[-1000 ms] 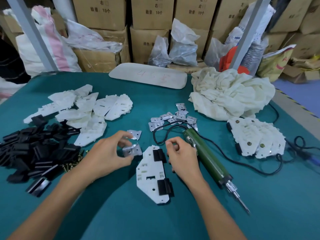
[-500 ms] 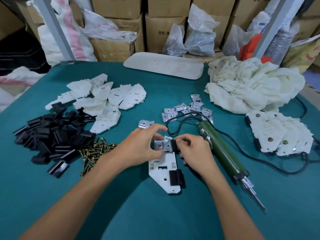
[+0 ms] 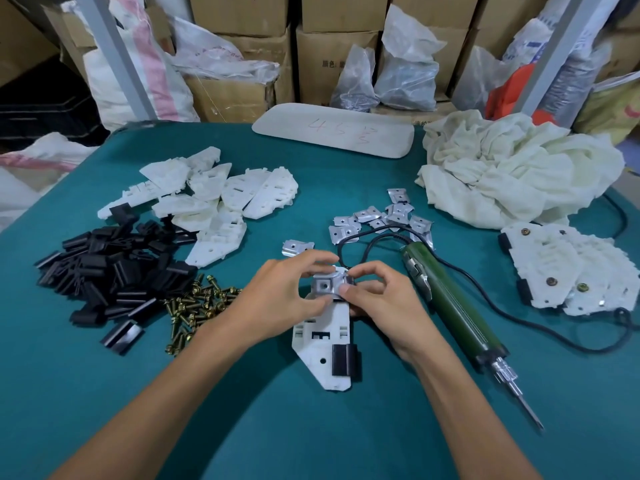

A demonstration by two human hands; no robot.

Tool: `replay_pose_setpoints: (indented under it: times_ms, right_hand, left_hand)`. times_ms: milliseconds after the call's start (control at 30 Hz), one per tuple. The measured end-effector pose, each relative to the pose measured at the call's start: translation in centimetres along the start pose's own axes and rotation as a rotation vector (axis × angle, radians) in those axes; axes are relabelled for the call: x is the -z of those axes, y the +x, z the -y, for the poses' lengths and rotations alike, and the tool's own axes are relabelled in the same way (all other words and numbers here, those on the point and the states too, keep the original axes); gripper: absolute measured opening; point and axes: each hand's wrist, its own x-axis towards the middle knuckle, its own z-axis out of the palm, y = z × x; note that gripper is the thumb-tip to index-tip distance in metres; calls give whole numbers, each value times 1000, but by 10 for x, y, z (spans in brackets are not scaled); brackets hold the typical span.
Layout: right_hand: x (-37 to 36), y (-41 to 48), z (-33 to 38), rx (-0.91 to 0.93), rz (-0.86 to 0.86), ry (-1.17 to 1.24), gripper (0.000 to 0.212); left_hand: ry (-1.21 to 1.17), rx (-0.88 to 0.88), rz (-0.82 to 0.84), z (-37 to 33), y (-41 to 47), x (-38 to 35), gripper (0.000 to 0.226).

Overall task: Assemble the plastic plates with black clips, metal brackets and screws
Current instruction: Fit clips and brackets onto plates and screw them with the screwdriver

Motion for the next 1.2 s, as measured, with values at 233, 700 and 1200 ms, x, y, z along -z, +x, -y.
replay_pose_setpoints:
  times_ms: [233,700,1200]
  right_hand:
    - [3,-2,11,19,-10,240,26]
    - [5,-6,14,64,143,248,21]
    - [-1,-5,13,90,53,227,26]
  left_hand:
    - [-640,227,-94,0,-16,-23,41]
    - [-864,278,-101,-3,-17,-24,29]
    - [-778,131,-13,2,-22,-31,32]
